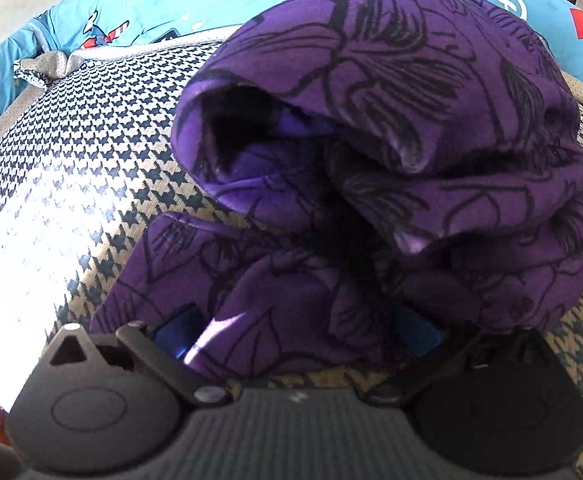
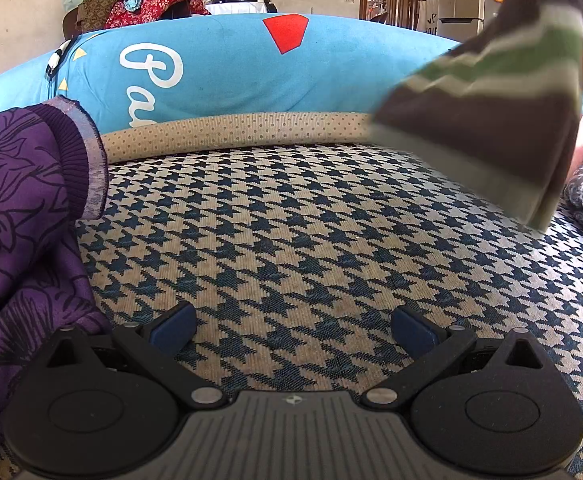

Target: Fold clothes

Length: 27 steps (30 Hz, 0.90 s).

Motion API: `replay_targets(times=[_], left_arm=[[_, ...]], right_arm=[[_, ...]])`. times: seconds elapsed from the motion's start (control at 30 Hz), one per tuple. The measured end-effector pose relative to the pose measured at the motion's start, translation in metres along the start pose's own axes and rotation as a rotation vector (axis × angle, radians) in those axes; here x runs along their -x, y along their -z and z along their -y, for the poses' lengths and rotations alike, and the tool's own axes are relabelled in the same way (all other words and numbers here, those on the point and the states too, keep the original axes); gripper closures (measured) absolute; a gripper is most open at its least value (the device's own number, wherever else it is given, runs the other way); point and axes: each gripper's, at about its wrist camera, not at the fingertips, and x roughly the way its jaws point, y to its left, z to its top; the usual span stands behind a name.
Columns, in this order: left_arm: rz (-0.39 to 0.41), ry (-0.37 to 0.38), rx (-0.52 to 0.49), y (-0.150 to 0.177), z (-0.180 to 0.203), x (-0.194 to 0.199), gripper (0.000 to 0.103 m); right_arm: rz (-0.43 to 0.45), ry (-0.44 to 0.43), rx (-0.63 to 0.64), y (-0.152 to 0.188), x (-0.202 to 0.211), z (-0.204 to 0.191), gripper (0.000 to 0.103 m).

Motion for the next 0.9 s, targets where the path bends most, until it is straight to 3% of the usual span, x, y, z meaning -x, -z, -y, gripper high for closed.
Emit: replay_targets(times=[0.53, 0.9], left_arm=[[0.051, -0.034, -0.021, 0.022, 0.014, 0.018, 0.0], [0.023, -0.025, 0.029, 0.039, 0.014, 0.025, 0.0]], right_arm=[[0.0, 0.0, 0.0, 0.0, 0.0, 0.0, 0.0], [-0.011, -0.002, 0.005, -0.002, 0.001, 0.0, 0.0]])
